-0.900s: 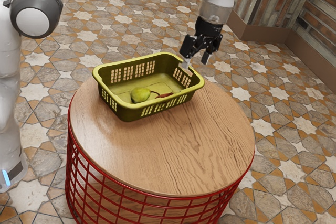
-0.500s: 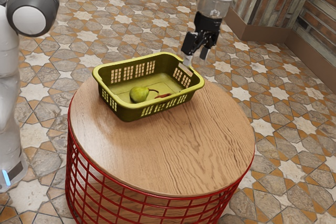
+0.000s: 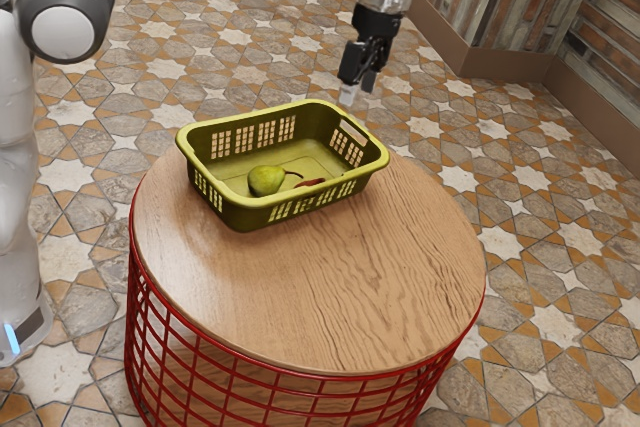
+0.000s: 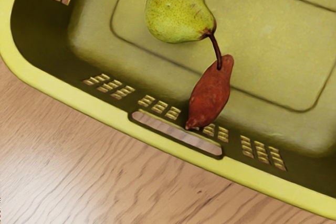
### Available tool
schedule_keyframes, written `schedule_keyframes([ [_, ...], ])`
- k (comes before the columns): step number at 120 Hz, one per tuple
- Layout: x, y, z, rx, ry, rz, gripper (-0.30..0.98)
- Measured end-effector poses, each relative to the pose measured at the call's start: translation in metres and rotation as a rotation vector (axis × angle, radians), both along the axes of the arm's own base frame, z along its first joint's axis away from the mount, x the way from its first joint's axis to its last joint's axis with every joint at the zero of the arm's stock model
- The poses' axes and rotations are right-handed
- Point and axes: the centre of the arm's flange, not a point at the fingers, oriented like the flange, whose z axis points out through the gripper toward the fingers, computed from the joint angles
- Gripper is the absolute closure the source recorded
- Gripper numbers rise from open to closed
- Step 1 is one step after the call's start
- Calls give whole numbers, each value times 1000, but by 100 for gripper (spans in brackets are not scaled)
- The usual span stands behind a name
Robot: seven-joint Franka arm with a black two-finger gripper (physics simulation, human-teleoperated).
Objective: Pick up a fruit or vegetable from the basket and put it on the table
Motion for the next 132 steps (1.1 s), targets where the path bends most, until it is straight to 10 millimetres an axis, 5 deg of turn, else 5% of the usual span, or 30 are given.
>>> schedule_keyframes([
  [18,-13,3,-21,-43,40,-20,0],
  [29,-22,9,-17,-79,29,45,0],
  [56,-102,-6,-72,-177,55,152,0],
  [81,-96,-4,-97,-156,-18,348,0],
  [92,-95,22,-98,-138,-40,493,0],
  [100,-117,28,-102,-128,-50,570,0],
  [115,-164,1,-131,-100,-57,621,0],
  [132,-174,35,-143,-96,-80,743,0],
])
